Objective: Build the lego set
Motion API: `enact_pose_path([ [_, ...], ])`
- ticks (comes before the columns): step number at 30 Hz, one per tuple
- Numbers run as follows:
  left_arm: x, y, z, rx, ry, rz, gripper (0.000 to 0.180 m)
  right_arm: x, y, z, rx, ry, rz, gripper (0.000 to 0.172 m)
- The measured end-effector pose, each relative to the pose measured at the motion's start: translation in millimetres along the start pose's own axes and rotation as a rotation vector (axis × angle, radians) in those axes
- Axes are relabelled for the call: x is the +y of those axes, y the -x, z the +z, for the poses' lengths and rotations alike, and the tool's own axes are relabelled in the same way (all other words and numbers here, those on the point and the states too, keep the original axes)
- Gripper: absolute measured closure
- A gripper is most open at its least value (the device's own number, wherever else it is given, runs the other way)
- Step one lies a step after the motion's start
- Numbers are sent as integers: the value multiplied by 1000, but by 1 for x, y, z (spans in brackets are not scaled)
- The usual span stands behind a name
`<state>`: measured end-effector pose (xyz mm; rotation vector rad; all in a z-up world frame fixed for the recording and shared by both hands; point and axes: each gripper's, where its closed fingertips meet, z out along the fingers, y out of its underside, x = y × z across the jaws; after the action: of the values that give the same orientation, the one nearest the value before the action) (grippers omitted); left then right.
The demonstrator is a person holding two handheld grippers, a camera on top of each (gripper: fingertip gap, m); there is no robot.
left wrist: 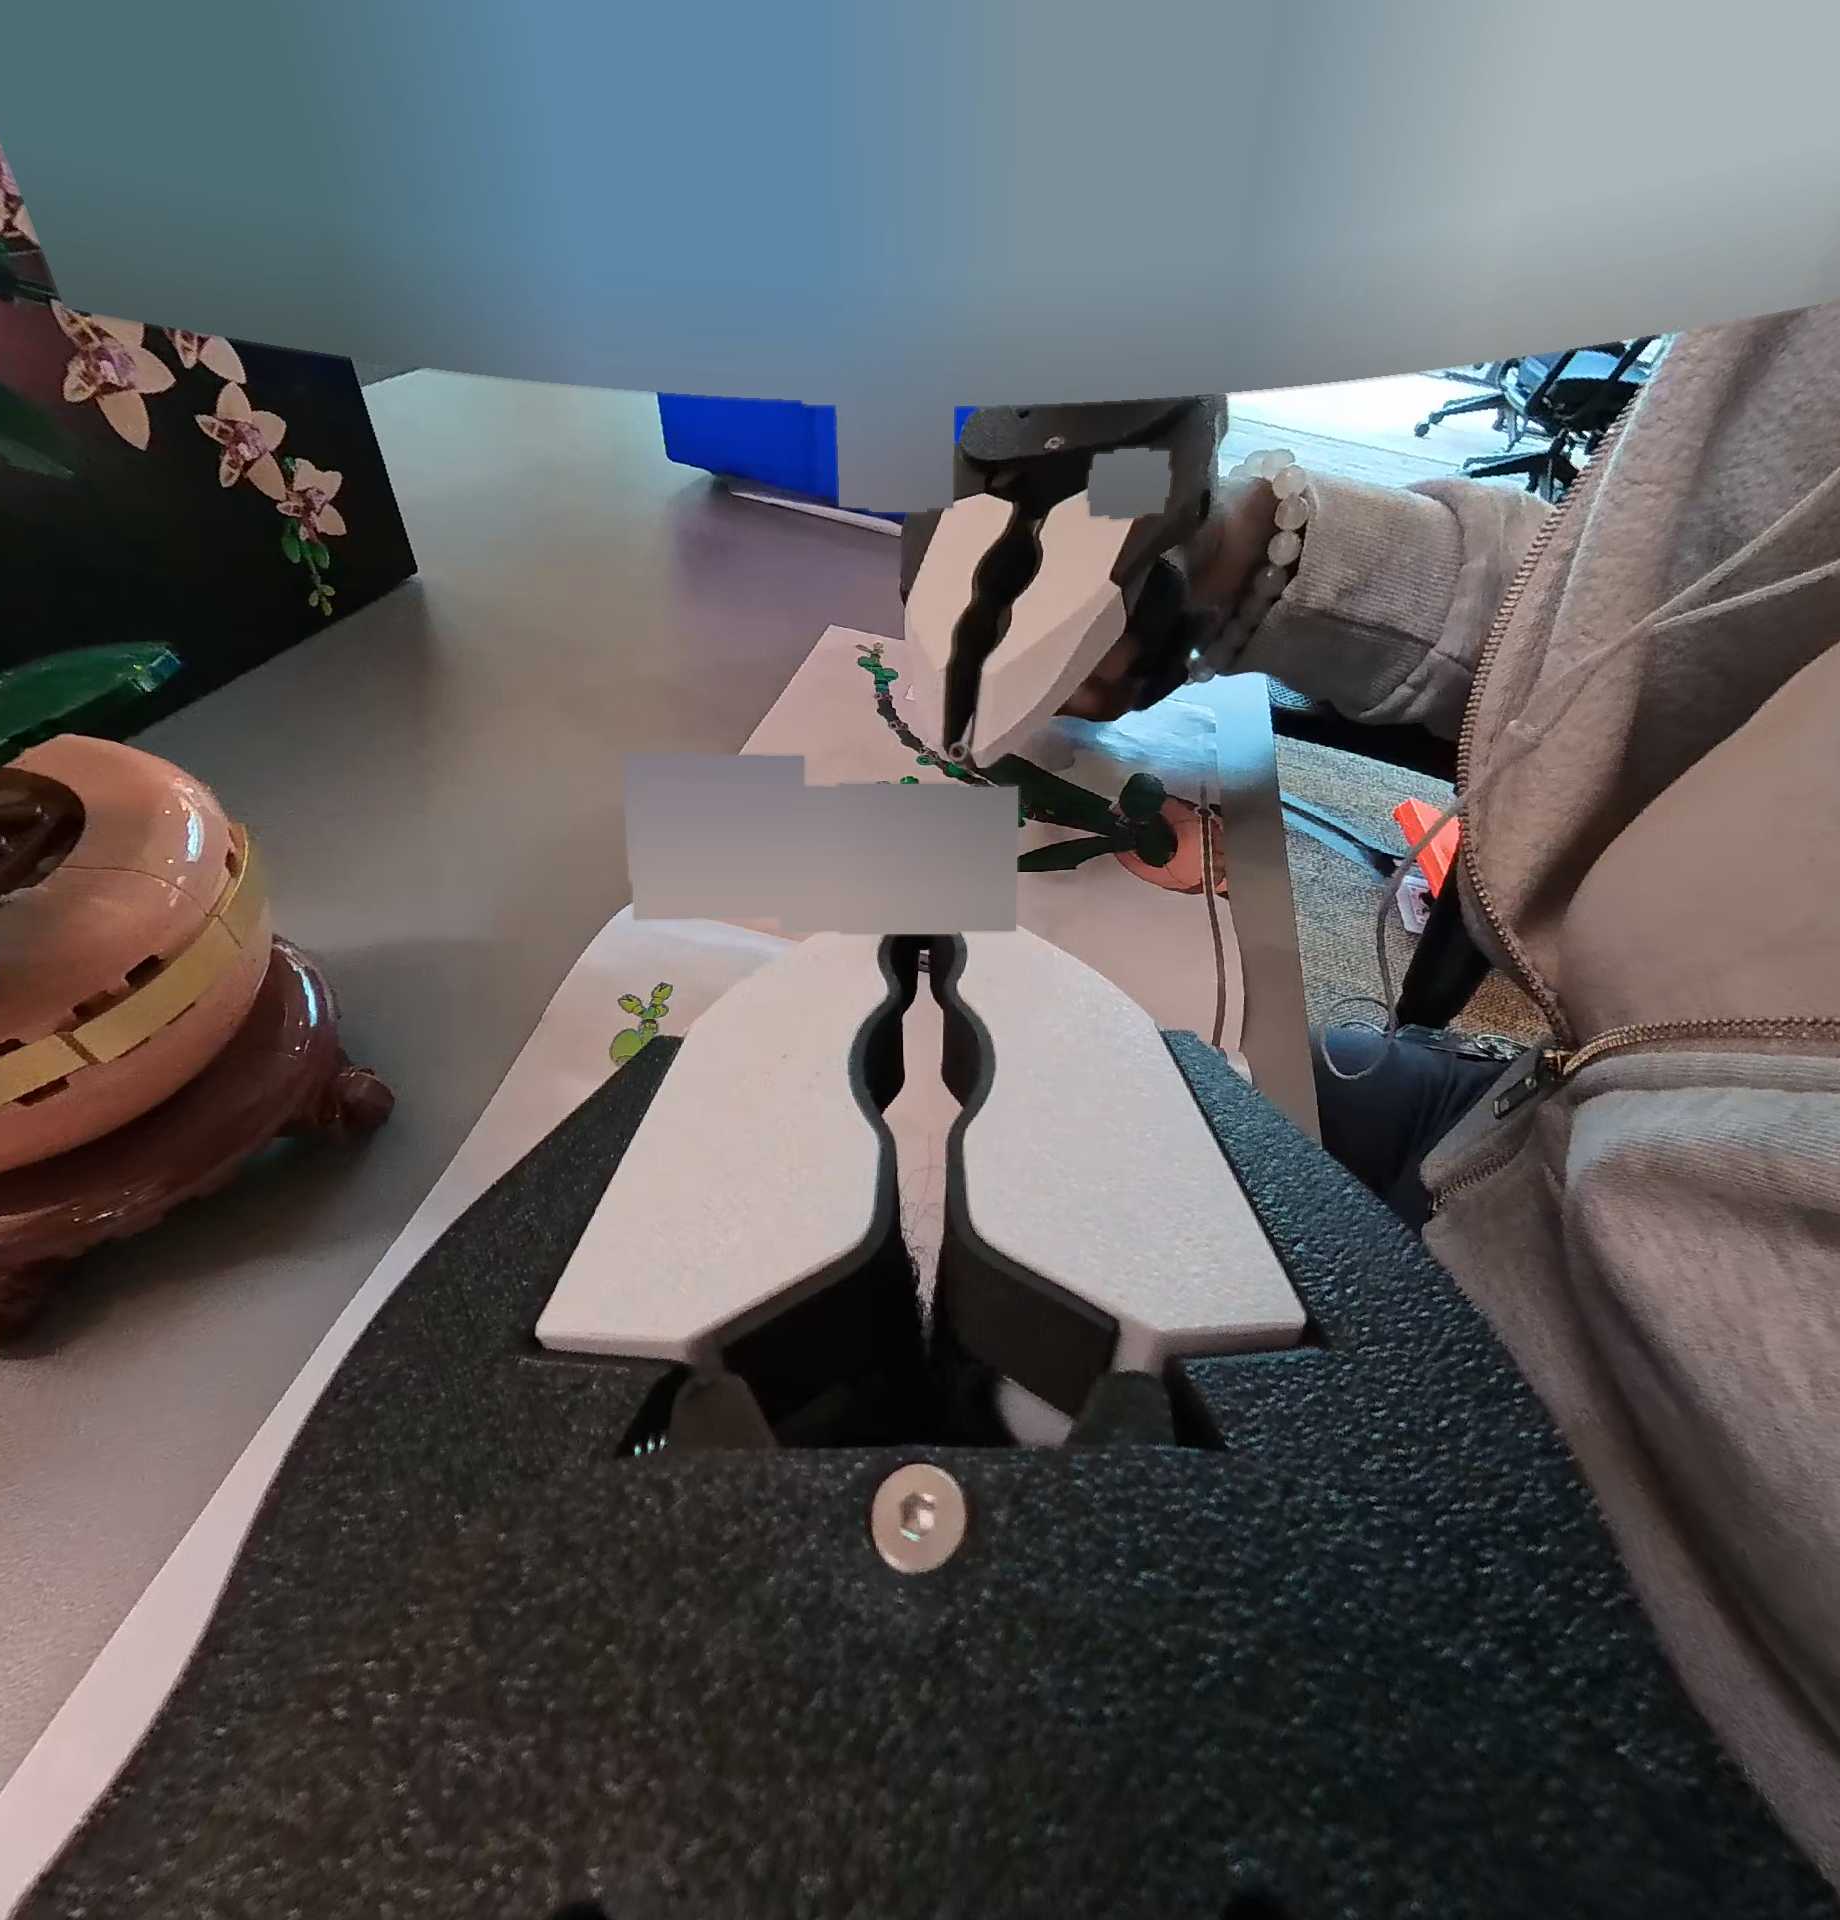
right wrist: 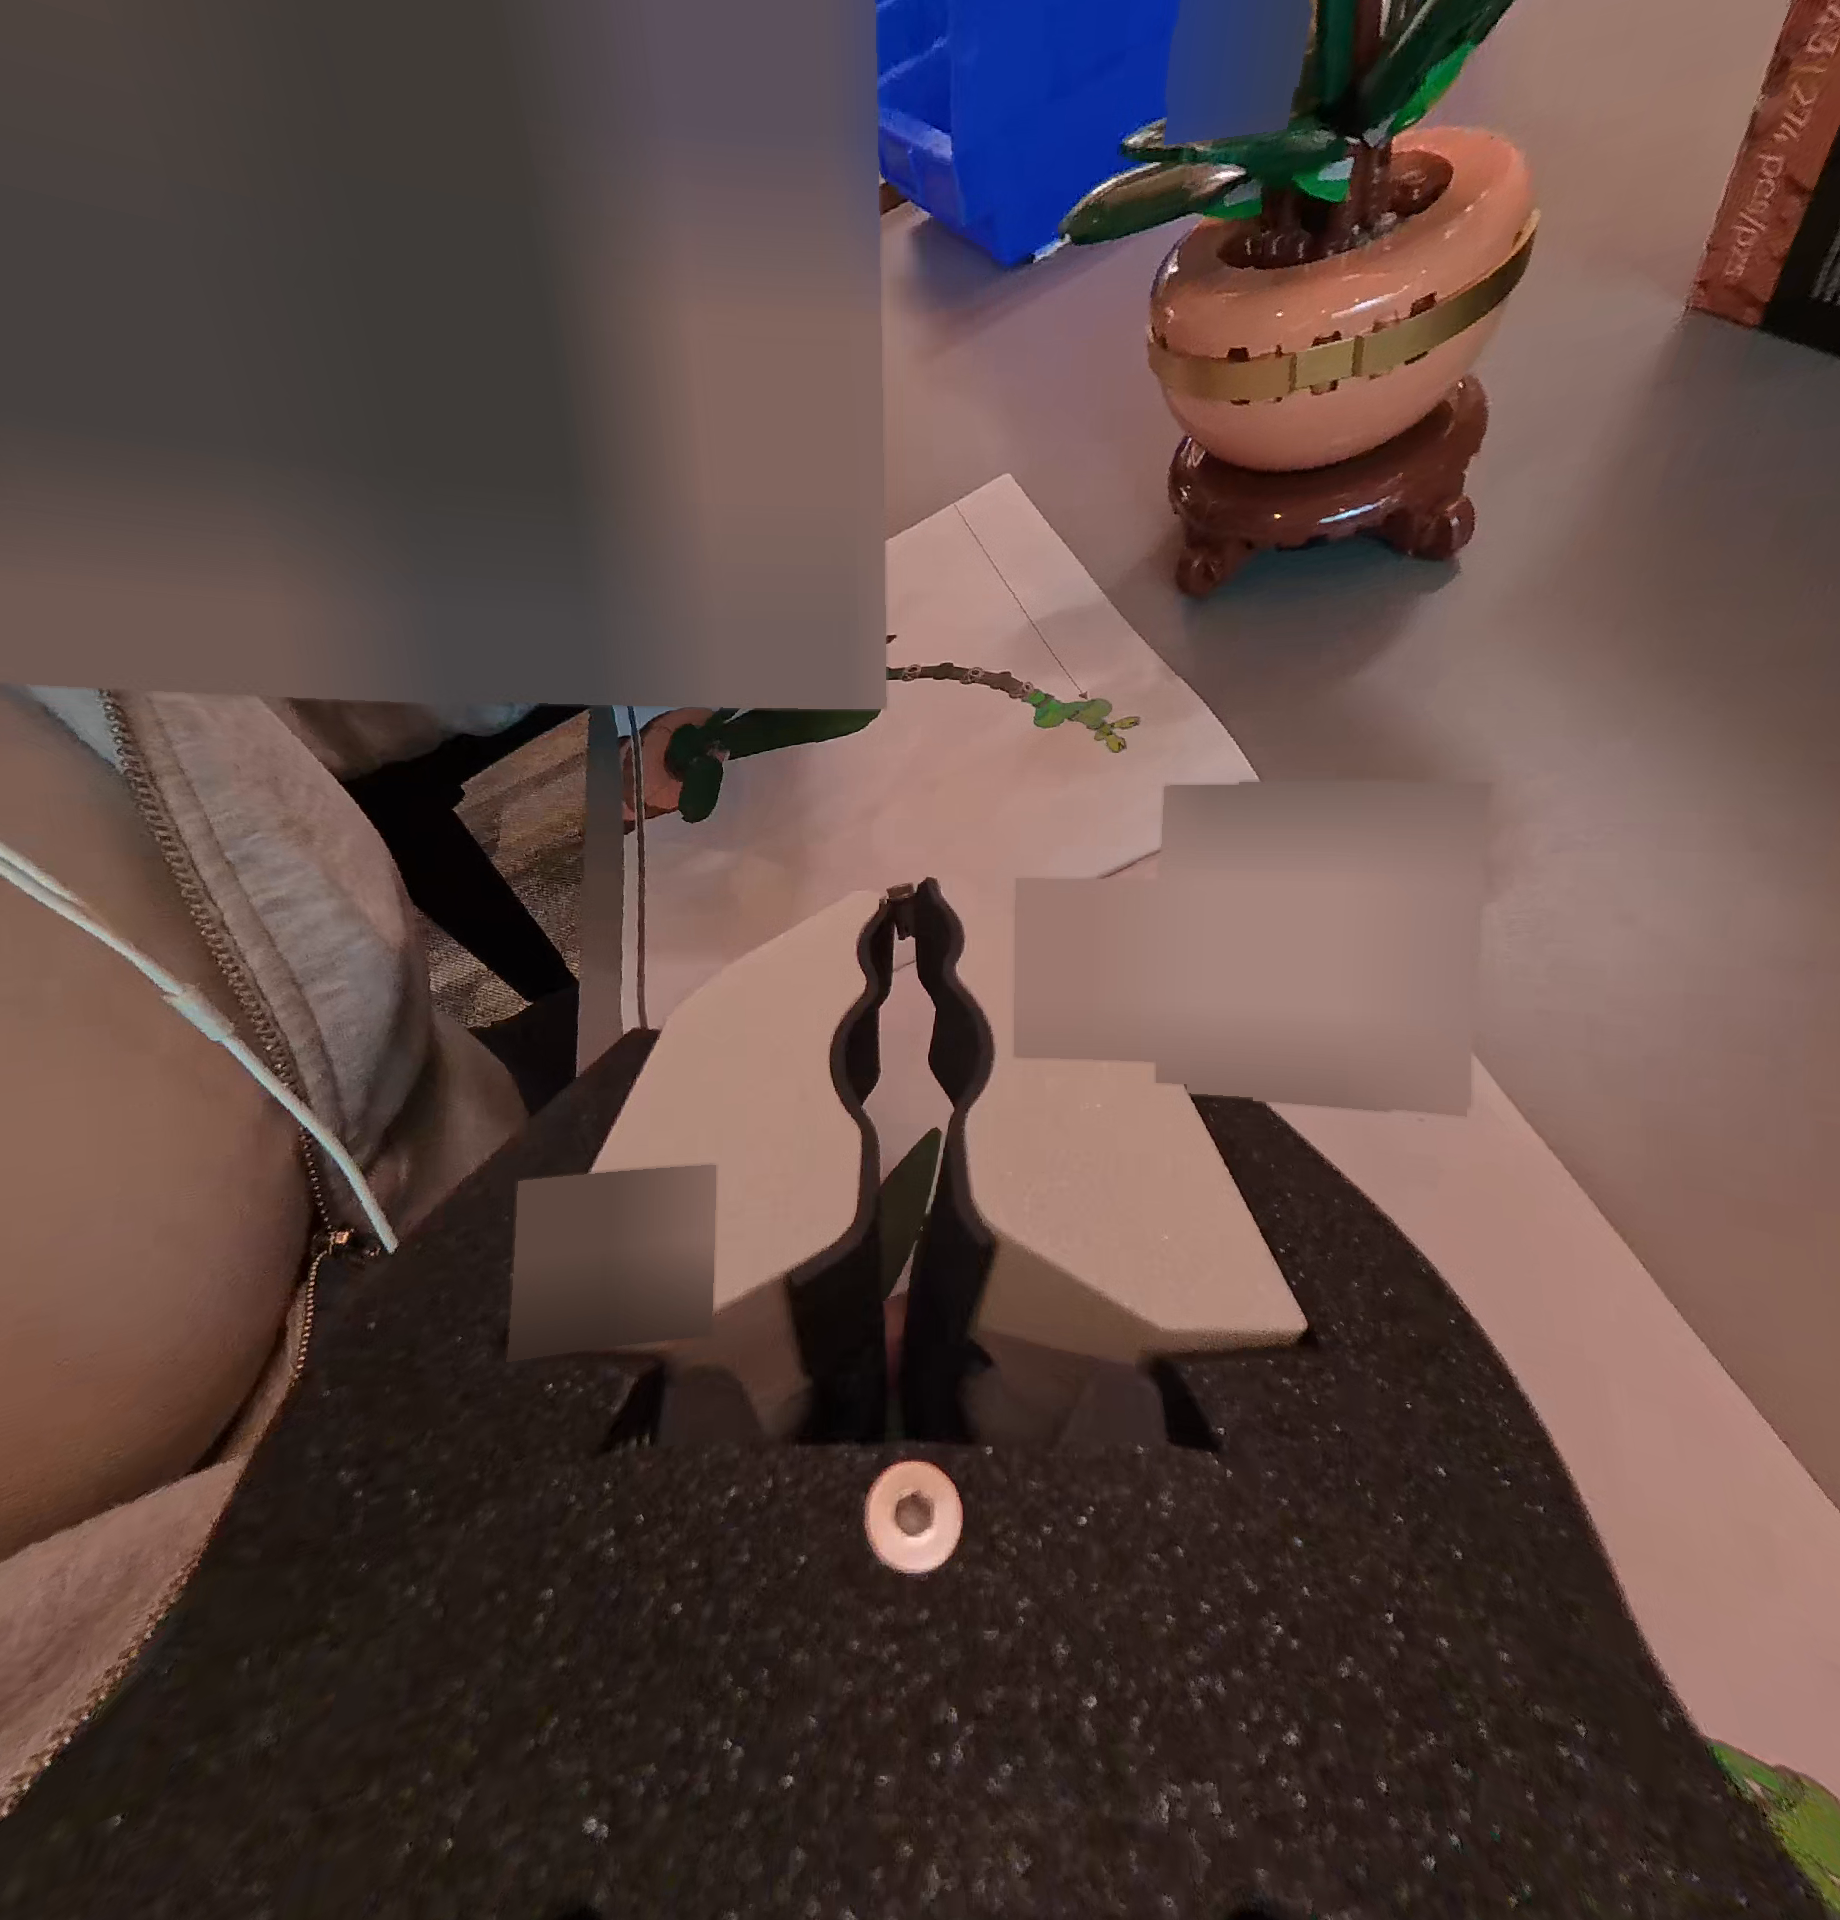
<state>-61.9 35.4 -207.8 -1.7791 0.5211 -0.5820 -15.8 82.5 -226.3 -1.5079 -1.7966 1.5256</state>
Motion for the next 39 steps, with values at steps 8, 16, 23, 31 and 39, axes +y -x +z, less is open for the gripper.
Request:
enact_pose_path([
  [8, 1, -1, 0, 1, 12, 9, 180, 14, 0, 1, 39, 115, -86, 168],
  [16, 2, -1, 1, 2, 17, 10, 180, 25, -2, -2, 63, 204, -122, 168],
  [23, 2, -1, 2, 3, 20, 7, 180, 27, 0, 1, 46, 209, -114, 168],
  [31, 3, -1, 2, 3, 24, 10, 180, 22, 1, 0, 34, 174, -98, 168],
  [39, 4, -1, 3, -3, 31, 23, 180, 19, 3, -1, 35, 155, -109, 168],
])
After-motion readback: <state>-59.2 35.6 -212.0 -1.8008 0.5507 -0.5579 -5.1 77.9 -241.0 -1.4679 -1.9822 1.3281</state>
